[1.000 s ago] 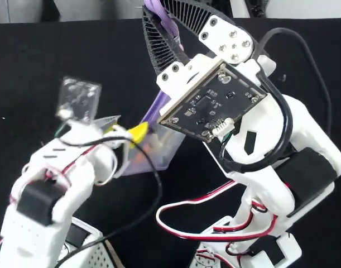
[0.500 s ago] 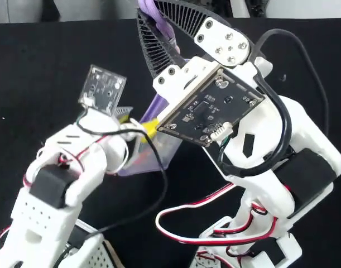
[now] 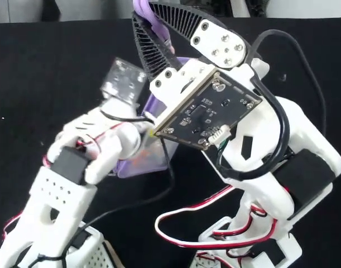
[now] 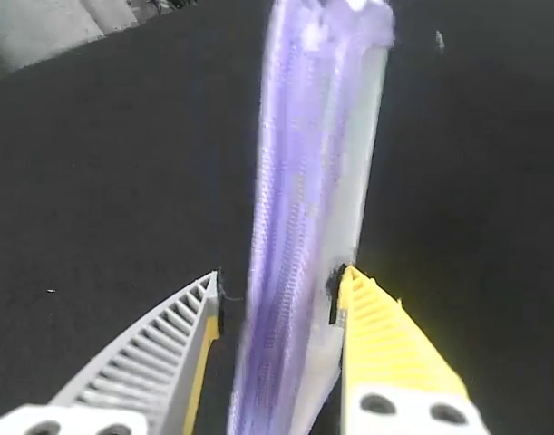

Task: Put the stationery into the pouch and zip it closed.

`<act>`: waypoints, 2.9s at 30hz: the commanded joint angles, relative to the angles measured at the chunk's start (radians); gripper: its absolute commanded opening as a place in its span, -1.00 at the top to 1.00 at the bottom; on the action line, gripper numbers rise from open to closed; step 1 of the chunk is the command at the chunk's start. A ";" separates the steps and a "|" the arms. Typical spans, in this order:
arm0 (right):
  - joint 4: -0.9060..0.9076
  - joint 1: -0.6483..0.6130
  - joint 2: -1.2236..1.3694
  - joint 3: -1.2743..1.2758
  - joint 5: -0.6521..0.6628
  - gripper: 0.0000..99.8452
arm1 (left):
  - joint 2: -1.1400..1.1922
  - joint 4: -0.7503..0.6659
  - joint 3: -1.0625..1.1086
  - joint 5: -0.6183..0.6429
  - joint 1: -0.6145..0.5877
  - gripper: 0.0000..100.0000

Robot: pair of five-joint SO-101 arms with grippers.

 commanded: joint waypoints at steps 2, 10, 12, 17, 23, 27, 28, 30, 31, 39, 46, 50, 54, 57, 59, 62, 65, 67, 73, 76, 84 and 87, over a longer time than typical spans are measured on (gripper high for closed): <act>0.002 -0.017 -0.013 -0.030 0.006 0.98 | -0.002 -0.081 0.070 -0.015 0.035 0.57; 0.002 -0.017 -0.015 -0.030 0.006 0.98 | -0.009 -0.109 0.133 -0.014 0.035 0.62; 0.002 -0.017 -0.015 -0.030 0.006 0.98 | -0.009 -0.109 0.133 -0.012 0.035 0.75; 0.041 -0.018 -0.015 -0.036 0.006 0.98 | -0.011 -0.109 0.133 -0.011 0.035 0.90; 0.091 -0.017 -0.016 -0.038 0.006 0.97 | -0.123 -0.107 0.136 -0.009 0.035 0.94; 0.126 -0.015 -0.016 -0.038 -0.038 0.97 | -0.310 -0.110 0.168 -0.009 0.035 0.94; 0.130 -0.014 -0.016 -0.038 -0.058 0.97 | -0.365 -0.115 0.186 -0.009 0.035 0.94; 0.138 -0.014 -0.016 -0.039 -0.081 0.97 | -0.483 -0.118 0.232 -0.009 0.035 0.94; 0.138 -0.014 -0.016 -0.039 -0.089 0.97 | -0.542 -0.118 0.259 -0.009 0.035 0.94; 0.137 -0.015 -0.016 -0.039 -0.181 0.97 | -0.941 -0.155 0.498 -0.009 0.031 0.94; 0.138 -0.014 -0.054 -0.030 -0.284 0.97 | -0.987 -0.276 0.633 -0.008 -0.087 0.94; 0.150 -0.014 -0.102 -0.030 -0.310 0.97 | -0.996 -0.330 0.665 0.009 -0.105 0.94; 0.203 -0.015 -0.133 -0.030 -0.351 0.85 | -0.996 -0.388 0.688 0.112 -0.108 0.94; 0.244 -0.012 -0.145 -0.030 -0.379 0.72 | -0.996 -0.410 0.690 0.126 -0.101 0.94; 0.273 -0.012 -0.150 -0.030 -0.381 0.67 | -0.996 -0.423 0.690 0.130 -0.101 0.94; 0.318 -0.012 -0.148 -0.030 -0.379 0.66 | -0.996 -0.466 0.696 0.124 -0.102 0.94; 0.358 -0.017 -0.143 -0.030 -0.379 0.66 | -0.996 -0.540 0.728 0.124 -0.107 0.94; 0.388 -0.017 -0.143 -0.030 -0.379 0.66 | -0.994 -0.598 0.768 0.124 -0.110 0.94; 0.451 -0.018 -0.150 0.018 -0.379 0.66 | -0.994 -0.778 0.908 0.123 -0.111 0.94; 0.448 -0.061 -0.154 0.054 -0.379 0.66 | -0.994 -0.948 0.995 0.123 -0.111 0.94; 0.453 -0.192 -0.160 0.071 -0.379 0.66 | -0.994 -1.272 1.125 0.127 -0.157 0.95; 0.453 -0.189 -0.160 0.104 -0.379 0.66 | -0.994 -1.324 1.125 0.124 -0.194 0.95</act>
